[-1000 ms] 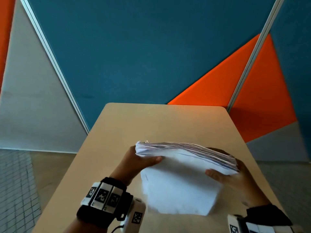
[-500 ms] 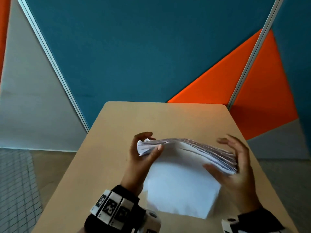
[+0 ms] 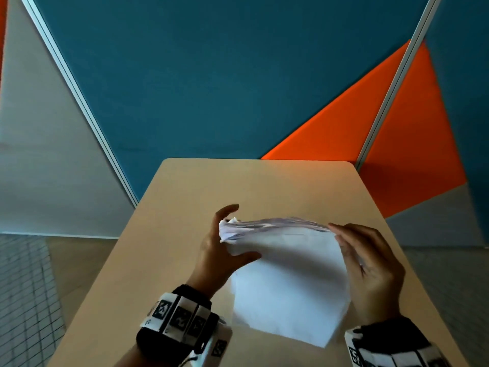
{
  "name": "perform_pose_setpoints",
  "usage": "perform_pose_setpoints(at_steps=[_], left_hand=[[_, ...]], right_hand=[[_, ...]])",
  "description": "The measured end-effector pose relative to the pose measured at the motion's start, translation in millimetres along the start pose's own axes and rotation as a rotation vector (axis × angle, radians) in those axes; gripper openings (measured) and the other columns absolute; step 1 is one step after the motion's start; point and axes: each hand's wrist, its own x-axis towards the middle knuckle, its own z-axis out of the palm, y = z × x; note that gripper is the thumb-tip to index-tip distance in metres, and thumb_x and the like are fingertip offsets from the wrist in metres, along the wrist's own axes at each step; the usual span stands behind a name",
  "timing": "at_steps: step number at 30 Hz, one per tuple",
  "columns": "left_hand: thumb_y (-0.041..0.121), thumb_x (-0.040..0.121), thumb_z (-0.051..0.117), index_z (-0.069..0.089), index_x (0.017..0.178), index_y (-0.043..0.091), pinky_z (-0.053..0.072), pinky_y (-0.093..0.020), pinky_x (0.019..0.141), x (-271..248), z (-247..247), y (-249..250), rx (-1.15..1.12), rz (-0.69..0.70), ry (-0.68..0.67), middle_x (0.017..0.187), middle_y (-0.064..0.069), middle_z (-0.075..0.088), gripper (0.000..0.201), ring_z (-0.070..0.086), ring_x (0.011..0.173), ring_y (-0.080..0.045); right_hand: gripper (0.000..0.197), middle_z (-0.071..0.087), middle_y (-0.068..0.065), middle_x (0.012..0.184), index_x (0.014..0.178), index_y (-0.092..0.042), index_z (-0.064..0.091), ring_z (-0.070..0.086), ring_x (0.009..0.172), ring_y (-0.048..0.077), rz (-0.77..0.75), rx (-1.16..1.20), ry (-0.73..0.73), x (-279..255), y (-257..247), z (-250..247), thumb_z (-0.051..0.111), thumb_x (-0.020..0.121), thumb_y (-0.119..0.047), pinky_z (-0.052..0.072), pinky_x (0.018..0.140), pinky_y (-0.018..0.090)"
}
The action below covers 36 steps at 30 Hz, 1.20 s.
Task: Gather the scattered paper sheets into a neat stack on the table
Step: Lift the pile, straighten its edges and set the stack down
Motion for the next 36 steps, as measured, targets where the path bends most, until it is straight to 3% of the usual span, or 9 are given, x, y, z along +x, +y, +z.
perform_pose_setpoints(at_steps=[5,7,10,14,19,23,26,31,36], left_hand=[[0.001,0.068,0.075,0.073,0.086,0.032,0.044,0.001,0.069,3.6,0.2,-0.9,-0.014,-0.022,-0.038,0.070,0.048,0.062,0.036,0.058,0.074,0.026],[-0.006,0.072,0.070,0.071,0.096,0.008,0.049,-0.002,0.065,5.1,4.6,-5.0,-0.161,-0.129,0.010,0.065,0.035,0.069,0.028,0.063,0.067,0.017],[0.002,0.075,0.071,0.071,0.084,0.019,0.058,-0.022,0.068,5.6,13.8,-9.9,-0.325,-0.241,0.042,0.070,0.013,0.076,0.020,0.067,0.069,-0.004],[0.018,0.078,0.067,0.068,0.065,0.019,0.050,-0.024,0.059,11.8,16.4,8.2,-0.383,-0.188,0.151,0.056,0.012,0.069,0.013,0.058,0.058,-0.003],[0.042,0.067,0.065,0.069,0.093,0.021,0.055,-0.031,0.080,13.9,5.4,11.6,-0.308,-0.054,0.119,0.091,0.005,0.074,0.033,0.067,0.089,-0.015],[0.036,0.061,0.070,0.067,0.102,0.025,0.052,-0.037,0.086,2.3,9.4,-0.8,-0.124,-0.083,0.024,0.098,0.011,0.070,0.043,0.063,0.093,-0.008],[0.022,0.070,0.074,0.069,0.085,0.035,0.048,-0.027,0.071,2.3,11.7,-6.1,-0.125,-0.134,0.070,0.077,0.022,0.073,0.021,0.064,0.074,0.008],[0.007,0.067,0.079,0.064,0.071,0.037,0.053,-0.008,0.064,9.3,7.6,-2.3,-0.240,-0.118,0.096,0.070,0.032,0.070,0.034,0.064,0.067,0.011],[0.012,0.063,0.082,0.056,0.090,0.040,0.049,-0.003,0.068,0.0,8.0,-23.5,-0.244,-0.177,0.087,0.079,0.035,0.069,0.047,0.063,0.078,0.014]], right_hand=[[0.045,0.065,0.000,0.089,0.117,-0.020,0.054,0.061,0.085,0.004,0.175,0.229,-0.055,7.2,6.0,-3.3,0.071,0.075,-0.019,0.049,0.082,0.010],[0.067,0.070,-0.007,0.094,0.123,-0.031,0.047,0.064,0.092,0.006,0.455,0.572,-0.169,8.4,13.9,-7.3,0.079,0.066,-0.017,0.053,0.086,0.020],[0.046,0.072,-0.016,0.105,0.108,-0.036,0.062,0.066,0.098,0.003,0.652,0.636,-0.329,-0.5,22.7,-4.2,0.073,0.064,-0.027,0.051,0.094,0.039],[0.045,0.068,-0.034,0.096,0.096,-0.044,0.065,0.063,0.095,-0.009,0.502,0.408,-0.201,2.8,15.1,-1.6,0.059,0.062,-0.073,0.053,0.083,0.016],[0.058,0.071,-0.022,0.100,0.106,-0.012,0.066,0.065,0.098,-0.001,0.351,0.376,-0.142,5.1,15.1,1.5,0.062,0.071,-0.059,0.053,0.082,0.018],[0.028,0.066,-0.041,0.086,0.089,-0.051,0.066,0.063,0.085,-0.015,0.435,0.343,-0.212,-20.9,24.8,18.3,0.076,0.069,-0.033,0.048,0.074,0.004],[0.032,0.065,-0.044,0.079,0.093,-0.033,0.071,0.063,0.080,-0.017,0.469,0.346,-0.170,-23.9,27.5,21.2,0.073,0.075,-0.007,0.048,0.071,0.003],[0.032,0.066,-0.041,0.087,0.097,-0.016,0.067,0.065,0.087,-0.013,0.382,0.383,-0.134,-12.3,22.8,13.0,0.078,0.068,-0.022,0.049,0.075,0.004],[0.028,0.065,-0.044,0.080,0.079,-0.048,0.068,0.064,0.081,-0.017,0.528,0.322,-0.210,-34.2,34.2,21.1,0.080,0.055,-0.044,0.047,0.071,0.000]])
